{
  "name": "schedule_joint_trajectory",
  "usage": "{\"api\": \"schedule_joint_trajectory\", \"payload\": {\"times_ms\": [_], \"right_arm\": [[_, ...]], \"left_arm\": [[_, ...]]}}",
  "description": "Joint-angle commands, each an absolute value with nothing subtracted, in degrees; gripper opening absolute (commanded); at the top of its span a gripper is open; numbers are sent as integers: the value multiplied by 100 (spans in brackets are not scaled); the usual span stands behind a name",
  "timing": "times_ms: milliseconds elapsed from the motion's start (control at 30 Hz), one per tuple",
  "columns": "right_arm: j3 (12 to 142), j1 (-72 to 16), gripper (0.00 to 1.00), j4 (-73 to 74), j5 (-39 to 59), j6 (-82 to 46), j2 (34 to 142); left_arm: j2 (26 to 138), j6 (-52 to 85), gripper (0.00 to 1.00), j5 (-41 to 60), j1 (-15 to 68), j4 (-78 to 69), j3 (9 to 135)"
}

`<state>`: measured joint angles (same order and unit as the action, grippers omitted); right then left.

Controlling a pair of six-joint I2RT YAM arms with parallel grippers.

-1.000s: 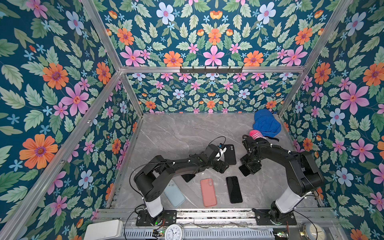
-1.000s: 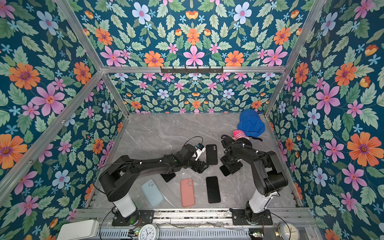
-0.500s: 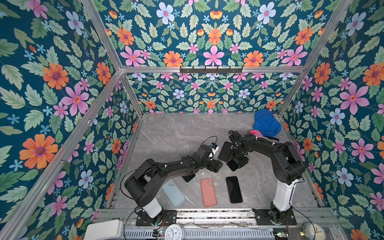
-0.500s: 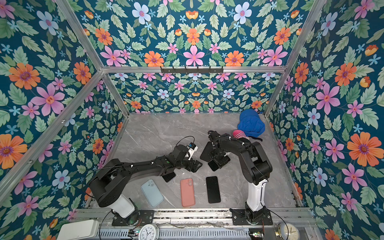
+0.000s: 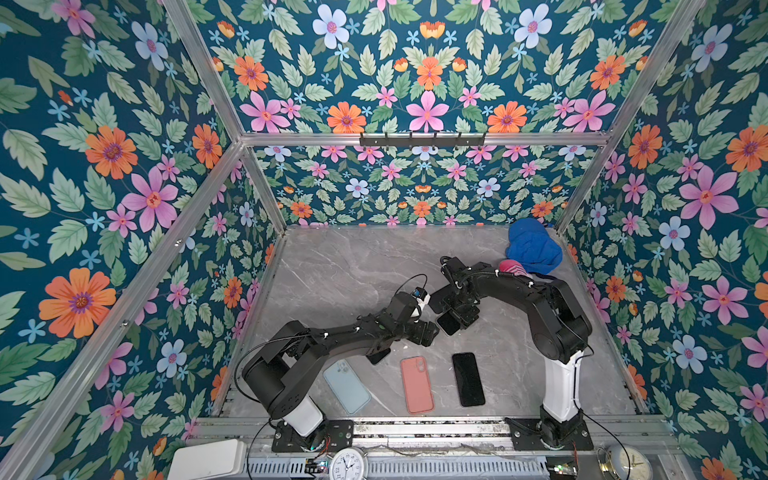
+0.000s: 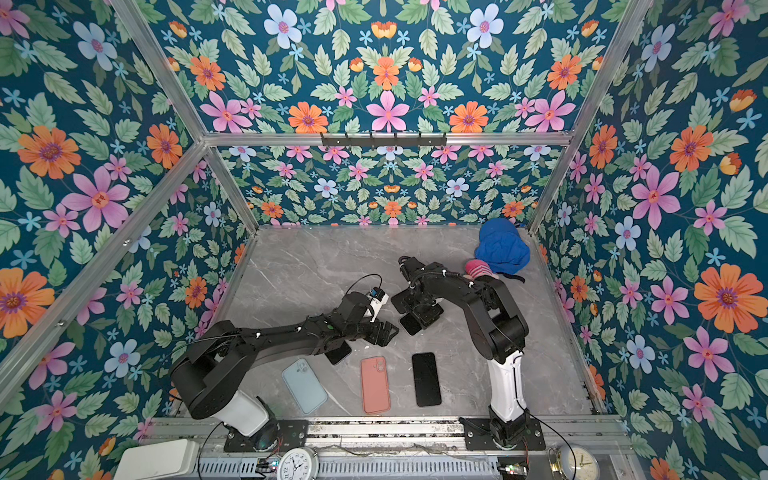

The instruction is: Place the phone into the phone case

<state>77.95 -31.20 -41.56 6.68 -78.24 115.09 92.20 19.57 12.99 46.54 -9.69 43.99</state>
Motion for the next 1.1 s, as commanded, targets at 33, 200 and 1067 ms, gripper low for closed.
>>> {"api": "schedule_joint_trajectory", "payload": {"times_ms": [33, 200, 1067], "right_arm": [[7172, -3269, 72, -3455, 916, -8086, 11410], [6935, -3235, 85, -3418, 774, -7931, 11082], [8229, -2025, 80, -3504, 728, -4390, 11215]], "left_arm": [[9339, 2021, 86, 1386, 4625, -1004, 4528], [9456, 2004, 86, 1461, 4605, -894, 4716], [9683, 2984, 86, 2804, 3993, -686, 5233]]}}
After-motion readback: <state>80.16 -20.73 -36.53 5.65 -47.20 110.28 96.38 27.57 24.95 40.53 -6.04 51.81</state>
